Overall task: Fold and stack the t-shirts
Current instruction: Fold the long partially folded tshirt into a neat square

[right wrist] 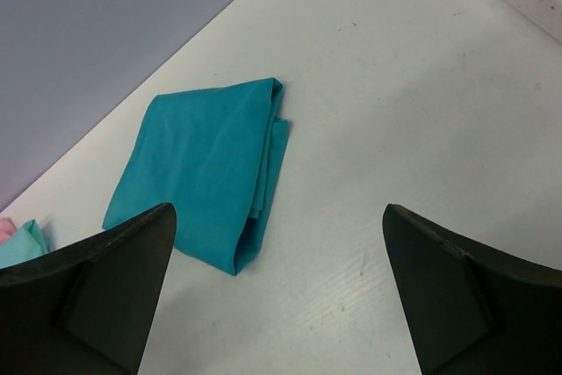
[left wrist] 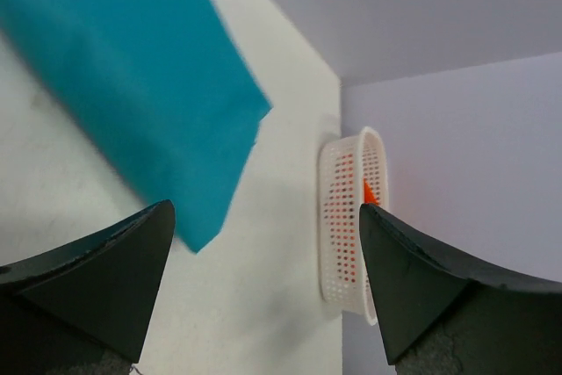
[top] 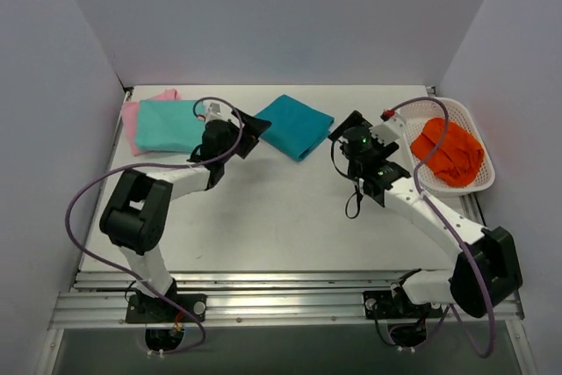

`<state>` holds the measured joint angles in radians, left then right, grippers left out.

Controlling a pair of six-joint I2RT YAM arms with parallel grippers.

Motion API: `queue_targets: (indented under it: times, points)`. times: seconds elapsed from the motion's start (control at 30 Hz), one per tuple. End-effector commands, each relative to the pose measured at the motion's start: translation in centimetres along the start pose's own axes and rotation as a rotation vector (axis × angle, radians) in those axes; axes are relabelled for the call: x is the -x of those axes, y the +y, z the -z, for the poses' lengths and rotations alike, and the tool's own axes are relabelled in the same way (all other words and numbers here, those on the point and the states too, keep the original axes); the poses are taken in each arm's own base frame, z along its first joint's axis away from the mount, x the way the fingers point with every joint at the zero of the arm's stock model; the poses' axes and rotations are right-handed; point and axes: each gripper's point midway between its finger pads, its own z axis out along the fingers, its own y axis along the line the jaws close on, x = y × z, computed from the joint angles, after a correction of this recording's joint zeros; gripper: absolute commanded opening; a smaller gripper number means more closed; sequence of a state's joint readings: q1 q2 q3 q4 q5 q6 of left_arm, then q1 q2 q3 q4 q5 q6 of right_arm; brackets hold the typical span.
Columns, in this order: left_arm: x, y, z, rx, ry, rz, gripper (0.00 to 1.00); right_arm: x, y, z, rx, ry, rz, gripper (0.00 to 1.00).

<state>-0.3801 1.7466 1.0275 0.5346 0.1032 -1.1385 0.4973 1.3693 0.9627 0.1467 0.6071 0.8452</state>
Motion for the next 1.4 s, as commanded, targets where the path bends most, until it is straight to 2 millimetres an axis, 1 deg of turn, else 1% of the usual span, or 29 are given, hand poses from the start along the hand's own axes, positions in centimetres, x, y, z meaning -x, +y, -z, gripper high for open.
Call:
queue_targets:
  times: [0.0, 0.03, 0.07, 0.1, 0.13, 0.17, 0.2, 0.23, 0.27, 0.3, 0.33, 0.37, 0.4, 0.43, 0.47, 0.5, 0.53, 0.73, 0.83, 0.9, 0.93, 1.0, 1.03, 1.07, 1.1, 1.13, 1.2, 1.3, 1.37]
  points:
    - [-2.1, 3.8, -1.5, 0.081, -0.074, 0.186, 0.95, 2.9, -0.9, 3.6, 0.024, -0.084, -0.081, 1.00]
    - [-2.4, 3.6, -2.0, 0.073, -0.082, 0.204, 0.95, 3.0, -1.2, 4.3, 0.031, -0.085, -0.083, 1.00]
    - [-3.2, 4.7, -2.8, 0.101, -0.082, 0.219, 0.95, 3.0, -1.8, 4.9, 0.027, -0.081, -0.076, 1.00]
    - [-4.1, 4.7, -3.3, 0.105, -0.073, 0.236, 0.94, 3.9, -2.4, 6.0, 0.032, -0.102, -0.096, 1.00]
    - [-4.6, 5.0, -3.8, 0.120, -0.069, 0.240, 0.95, 4.1, -3.2, 6.5, 0.023, -0.103, -0.088, 1.00]
    - [-5.1, 5.1, -4.9, 0.128, -0.067, 0.243, 0.95, 4.4, -3.8, 6.9, 0.017, -0.110, -0.088, 1.00]
    - [-5.3, 5.2, -5.4, 0.138, -0.072, 0.244, 0.95, 5.3, -4.2, 7.9, 0.029, -0.131, -0.108, 1.00]
    - [-5.9, 5.4, -5.8, 0.153, -0.065, 0.243, 0.95, 5.6, -5.2, 8.4, 0.006, -0.139, -0.093, 1.00]
    - [-6.4, 5.5, -6.7, 0.157, -0.062, 0.252, 0.94, 5.9, -5.6, 8.8, 0.004, -0.147, -0.096, 1.00]
    - [-6.6, 5.6, -7.2, 0.158, -0.064, 0.257, 0.95, 6.7, -6.1, 9.5, 0.009, -0.166, -0.115, 1.00]
    - [-7.4, 6.6, -7.7, 0.179, -0.055, 0.257, 0.95, 7.1, -6.7, 9.8, -0.003, -0.182, -0.115, 1.00]
    - [-7.7, 6.6, -8.1, 0.182, -0.055, 0.262, 0.94, 7.4, -6.9, 10.1, 0.001, -0.190, -0.123, 1.00]
    - [-7.6, 5.9, -8.8, 0.170, -0.062, 0.261, 0.95, 7.9, -7.1, 10.6, 0.011, -0.201, -0.137, 1.00]
    - [-8.3, 6.7, -9.2, 0.191, -0.055, 0.256, 0.95, 8.2, -7.3, 10.8, 0.008, -0.209, -0.138, 1.00]
    - [-8.4, 6.7, -9.5, 0.195, -0.058, 0.253, 0.94, 8.3, -7.4, 10.9, 0.011, -0.211, -0.143, 1.00]
    - [-8.2, 6.0, -10.0, 0.184, -0.063, 0.254, 0.95, 8.4, -7.4, 11.1, 0.015, -0.213, -0.147, 1.00]
    - [-8.5, 7.0, -10.4, 0.210, -0.064, 0.249, 0.95, 8.5, -7.4, 11.1, 0.014, -0.216, -0.149, 1.00]
    - [-9.0, 7.8, -12.3, 0.266, -0.047, 0.244, 0.95, 8.2, -7.3, 10.8, 0.012, -0.214, -0.148, 1.00]
    - [-9.2, 8.3, -12.6, 0.300, -0.034, 0.251, 0.95, 8.2, -7.4, 10.7, 0.009, -0.216, -0.144, 1.00]
    - [-9.3, 8.2, -12.3, 0.303, -0.027, 0.257, 0.96, 8.3, -7.4, 10.8, 0.012, -0.216, -0.146, 1.00]
    - [-9.0, 7.7, -12.0, 0.310, -0.031, 0.255, 0.96, 8.3, -7.4, 10.8, 0.011, -0.217, -0.147, 1.00]
    - [-9.1, 8.2, -11.1, 0.337, -0.036, 0.257, 0.96, 8.5, -7.5, 11.1, 0.014, -0.223, -0.153, 1.00]
    - [-8.9, 7.2, -10.5, 0.321, -0.045, 0.262, 0.96, 8.7, -7.6, 11.2, 0.015, -0.228, -0.156, 1.00]
    - [-9.3, 8.3, -9.7, 0.347, -0.048, 0.268, 0.97, 8.7, -7.6, 11.2, 0.016, -0.229, -0.156, 1.00]
    - [-9.3, 8.4, -9.4, 0.352, -0.058, 0.269, 0.96, 8.8, -7.5, 11.2, 0.019, -0.231, -0.161, 1.00]
    - [-9.3, 8.1, -9.1, 0.351, -0.059, 0.270, 0.96, 8.8, -7.6, 11.2, 0.017, -0.232, -0.161, 1.00]
    - [-9.5, 8.7, -8.7, 0.368, -0.055, 0.279, 0.97, 8.6, -7.6, 11.1, 0.014, -0.230, -0.157, 1.00]
    - [-9.9, 8.9, -8.5, 0.386, -0.050, 0.275, 0.97, 8.4, -7.5, 10.9, 0.017, -0.228, -0.157, 1.00]
    - [-10.0, 9.0, -8.9, 0.390, -0.050, 0.262, 0.97, 8.4, -7.5, 10.8, 0.016, -0.227, -0.155, 1.00]
